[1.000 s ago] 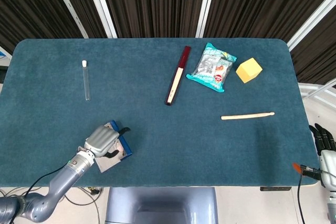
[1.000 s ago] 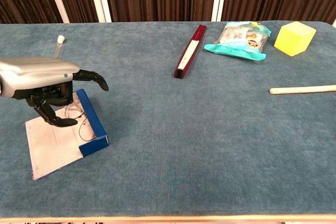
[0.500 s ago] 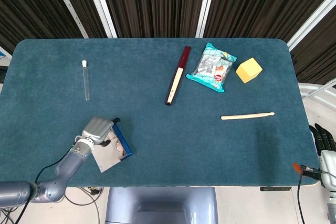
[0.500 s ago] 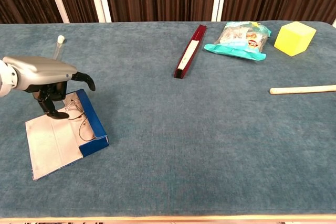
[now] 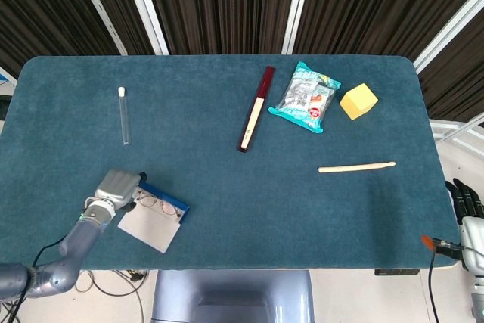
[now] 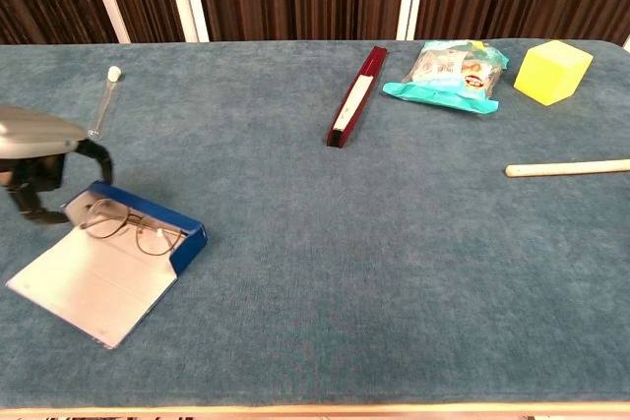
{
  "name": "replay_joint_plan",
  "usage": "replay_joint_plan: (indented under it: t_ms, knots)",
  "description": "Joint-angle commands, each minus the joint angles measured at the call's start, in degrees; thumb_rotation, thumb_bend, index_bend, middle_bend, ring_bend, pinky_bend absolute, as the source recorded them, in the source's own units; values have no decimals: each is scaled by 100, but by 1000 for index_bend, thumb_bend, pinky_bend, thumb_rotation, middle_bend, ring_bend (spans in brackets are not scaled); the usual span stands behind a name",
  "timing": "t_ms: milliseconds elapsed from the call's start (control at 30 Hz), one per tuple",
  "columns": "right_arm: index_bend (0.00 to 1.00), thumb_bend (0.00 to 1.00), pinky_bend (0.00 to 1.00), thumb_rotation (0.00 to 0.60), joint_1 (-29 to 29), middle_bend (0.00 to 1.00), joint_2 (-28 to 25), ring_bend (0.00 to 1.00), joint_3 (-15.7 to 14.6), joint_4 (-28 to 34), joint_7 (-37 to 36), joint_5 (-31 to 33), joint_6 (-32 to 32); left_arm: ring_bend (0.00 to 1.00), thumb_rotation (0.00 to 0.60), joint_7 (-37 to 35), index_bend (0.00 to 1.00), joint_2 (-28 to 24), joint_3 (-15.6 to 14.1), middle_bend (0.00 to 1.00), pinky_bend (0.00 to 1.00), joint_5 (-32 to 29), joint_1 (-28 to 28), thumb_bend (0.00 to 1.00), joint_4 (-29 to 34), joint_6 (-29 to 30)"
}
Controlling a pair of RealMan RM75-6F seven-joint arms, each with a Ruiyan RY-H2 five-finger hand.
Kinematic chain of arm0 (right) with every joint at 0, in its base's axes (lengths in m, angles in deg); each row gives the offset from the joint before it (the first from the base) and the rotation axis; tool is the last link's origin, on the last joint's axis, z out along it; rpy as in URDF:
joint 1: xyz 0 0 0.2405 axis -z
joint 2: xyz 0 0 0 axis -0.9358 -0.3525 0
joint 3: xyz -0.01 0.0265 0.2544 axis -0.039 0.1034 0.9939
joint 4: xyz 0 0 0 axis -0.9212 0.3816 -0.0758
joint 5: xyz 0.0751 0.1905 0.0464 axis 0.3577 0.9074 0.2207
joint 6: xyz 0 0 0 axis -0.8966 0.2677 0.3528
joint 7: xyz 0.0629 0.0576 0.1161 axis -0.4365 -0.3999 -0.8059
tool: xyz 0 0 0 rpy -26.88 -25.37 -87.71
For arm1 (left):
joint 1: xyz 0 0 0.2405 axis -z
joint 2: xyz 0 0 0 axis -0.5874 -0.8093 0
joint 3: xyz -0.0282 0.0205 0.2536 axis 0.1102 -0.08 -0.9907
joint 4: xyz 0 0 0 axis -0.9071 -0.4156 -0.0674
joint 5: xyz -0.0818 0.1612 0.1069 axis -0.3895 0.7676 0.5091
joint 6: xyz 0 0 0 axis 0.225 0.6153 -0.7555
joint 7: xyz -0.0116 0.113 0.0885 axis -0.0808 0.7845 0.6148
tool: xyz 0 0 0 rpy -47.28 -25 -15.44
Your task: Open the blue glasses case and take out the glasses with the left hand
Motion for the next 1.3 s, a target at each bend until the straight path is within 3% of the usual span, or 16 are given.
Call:
replay_joint_plan:
  t_ms: [33, 367, 567, 733, 1300]
  knots:
    - [0, 178, 194, 600, 1, 0, 3, 0, 0, 2, 4, -3, -5, 852, 600, -129, 290, -184, -160, 979, 959, 167, -125, 274, 149, 7]
    - [0, 178, 194, 600, 7, 0, -2, 0, -2, 9, -1, -14, -19, 854, 600, -294, 315, -480, -503, 982, 960, 559, -349, 274, 461, 44]
    - [0, 178, 194, 600, 3, 0, -2, 0, -3, 9, -4, -16, -11, 884, 600, -987, 347, -230, -74, 1000, 975, 1173, -726, 274, 370, 801]
    - [0, 178, 194, 600, 2, 0, -5, 0, 0, 11, -16, -8, -5, 895, 600, -1224, 335, 88, 183, 1000, 984, 1273, -870, 274, 259, 1097]
    - [0, 178, 194, 600, -1, 0, -36, 0, 1, 24, -84, 1, 20, 950, 600, -292, 411, 1351, 538, 1000, 1000, 521, -993, 321, 163, 1945]
